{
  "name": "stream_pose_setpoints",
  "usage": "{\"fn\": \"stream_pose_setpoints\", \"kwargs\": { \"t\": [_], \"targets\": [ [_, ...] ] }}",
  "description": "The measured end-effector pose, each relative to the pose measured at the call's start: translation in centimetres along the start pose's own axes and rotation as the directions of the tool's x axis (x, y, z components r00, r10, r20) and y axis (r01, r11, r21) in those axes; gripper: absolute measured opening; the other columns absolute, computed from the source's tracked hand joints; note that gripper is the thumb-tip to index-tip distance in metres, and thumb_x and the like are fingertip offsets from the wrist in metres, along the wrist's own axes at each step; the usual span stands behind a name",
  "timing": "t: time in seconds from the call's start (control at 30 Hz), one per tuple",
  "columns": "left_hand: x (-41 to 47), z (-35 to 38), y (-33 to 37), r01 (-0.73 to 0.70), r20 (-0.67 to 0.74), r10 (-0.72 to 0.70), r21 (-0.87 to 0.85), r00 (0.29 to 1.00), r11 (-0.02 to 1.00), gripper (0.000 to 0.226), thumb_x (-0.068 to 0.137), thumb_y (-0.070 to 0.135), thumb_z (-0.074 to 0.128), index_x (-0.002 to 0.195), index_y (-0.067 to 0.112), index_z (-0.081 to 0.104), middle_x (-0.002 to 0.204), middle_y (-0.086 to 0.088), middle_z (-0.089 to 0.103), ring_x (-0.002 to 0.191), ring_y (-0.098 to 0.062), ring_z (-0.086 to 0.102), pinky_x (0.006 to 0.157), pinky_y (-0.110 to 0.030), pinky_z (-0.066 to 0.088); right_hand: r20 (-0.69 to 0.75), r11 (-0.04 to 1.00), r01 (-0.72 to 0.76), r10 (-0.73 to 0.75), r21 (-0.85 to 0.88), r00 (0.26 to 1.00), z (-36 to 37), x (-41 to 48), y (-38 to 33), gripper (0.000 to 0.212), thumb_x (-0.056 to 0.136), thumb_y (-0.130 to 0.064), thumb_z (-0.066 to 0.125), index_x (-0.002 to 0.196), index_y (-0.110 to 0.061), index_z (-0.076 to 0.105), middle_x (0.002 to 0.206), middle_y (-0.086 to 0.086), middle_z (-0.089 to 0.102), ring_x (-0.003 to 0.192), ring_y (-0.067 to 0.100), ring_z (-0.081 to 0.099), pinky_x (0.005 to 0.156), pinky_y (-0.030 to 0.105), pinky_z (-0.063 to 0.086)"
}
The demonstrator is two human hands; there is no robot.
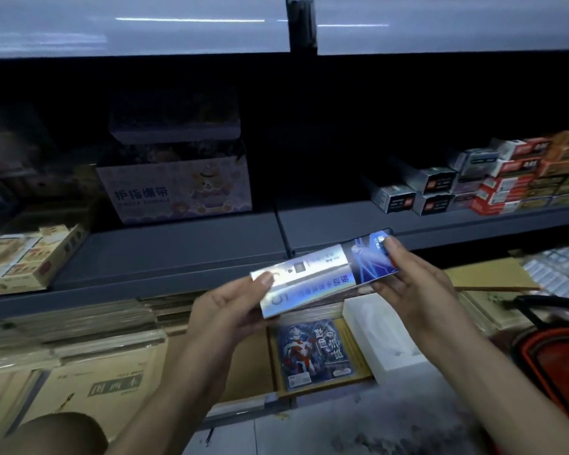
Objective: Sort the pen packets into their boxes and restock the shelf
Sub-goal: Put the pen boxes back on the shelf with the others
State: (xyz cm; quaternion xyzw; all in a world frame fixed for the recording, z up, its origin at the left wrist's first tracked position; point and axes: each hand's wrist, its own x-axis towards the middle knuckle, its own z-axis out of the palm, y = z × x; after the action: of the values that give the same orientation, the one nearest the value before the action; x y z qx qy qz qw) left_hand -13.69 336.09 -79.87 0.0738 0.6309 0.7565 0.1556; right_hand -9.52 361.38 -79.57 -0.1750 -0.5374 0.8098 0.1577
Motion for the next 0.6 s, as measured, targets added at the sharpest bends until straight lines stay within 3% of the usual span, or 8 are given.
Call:
{"fn": "stream_pose_setpoints", "kwargs": {
  "t": [0.13, 0.27, 0.37, 0.47, 0.6],
  "targets": [
    [0.3, 1.2, 0.2, 0.003, 0.034, -0.002, -0.037, 0.999, 0.999, 0.028, 0.090, 0.027, 0.069, 0.108, 0.010, 0.081, 0.106, -0.012, 0.079, 0.100, -0.025, 0.077, 0.080, -0.023, 0.060, -0.041, 1.000, 0.013, -0.013, 0.016, 0.999, -0.5, 0.6, -0.5, 0.047, 0.083, -0.037, 0.075, 0.121, -0.011, 0.074, 0.116, 0.009, 0.078, 0.110, 0.024, 0.075, 0.093, 0.035, 0.055],
    [1.0, 2.2, -0.3, 0.030, 0.041, -0.031, 0.024, 0.999, 0.999, 0.035, 0.085, 0.025, 0.075, 0.109, 0.000, 0.074, 0.101, -0.014, 0.079, 0.095, -0.027, 0.077, 0.082, -0.029, 0.062, -0.068, 0.998, 0.018, -0.014, 0.063, 0.998, -0.9, 1.4, -1.1, 0.047, 0.088, -0.034, 0.075, 0.125, -0.005, 0.072, 0.118, 0.014, 0.077, 0.105, 0.026, 0.073, 0.102, 0.041, 0.055],
    [1.0, 3.1, -0.6, 0.087, 0.127, -0.097, 0.087, 0.987, 0.992, 0.038, 0.083, 0.022, 0.078, 0.117, 0.006, 0.072, 0.106, -0.012, 0.079, 0.098, -0.030, 0.077, 0.085, -0.037, 0.062, -0.079, 0.995, 0.022, -0.014, 0.098, 0.997, -1.0, 2.1, -1.6, 0.044, 0.091, -0.029, 0.075, 0.122, 0.002, 0.069, 0.115, 0.017, 0.076, 0.097, 0.026, 0.071, 0.093, 0.038, 0.056],
    [1.0, 3.7, -0.9, 0.113, 0.178, -0.133, 0.117, 0.975, 0.987, 0.034, 0.084, 0.020, 0.079, 0.116, 0.010, 0.075, 0.110, -0.011, 0.078, 0.101, -0.032, 0.076, 0.091, -0.043, 0.060, -0.032, 0.994, 0.040, -0.037, 0.102, 0.999, -0.4, 2.5, -1.5, 0.031, 0.087, -0.022, 0.077, 0.114, -0.006, 0.072, 0.107, 0.012, 0.077, 0.090, 0.020, 0.072, 0.084, 0.030, 0.057],
    [1.5, 4.3, -1.0, 0.103, 0.110, -0.106, 0.035, 0.988, 0.994, 0.037, 0.078, 0.013, 0.080, 0.113, 0.004, 0.076, 0.105, -0.017, 0.078, 0.090, -0.028, 0.077, 0.075, -0.029, 0.062, 0.026, 0.993, 0.051, -0.054, 0.108, 0.998, 0.5, 2.6, -1.5, 0.034, 0.092, -0.016, 0.074, 0.123, -0.003, 0.069, 0.114, 0.014, 0.078, 0.093, 0.018, 0.074, 0.084, 0.030, 0.056]
  ]
}}
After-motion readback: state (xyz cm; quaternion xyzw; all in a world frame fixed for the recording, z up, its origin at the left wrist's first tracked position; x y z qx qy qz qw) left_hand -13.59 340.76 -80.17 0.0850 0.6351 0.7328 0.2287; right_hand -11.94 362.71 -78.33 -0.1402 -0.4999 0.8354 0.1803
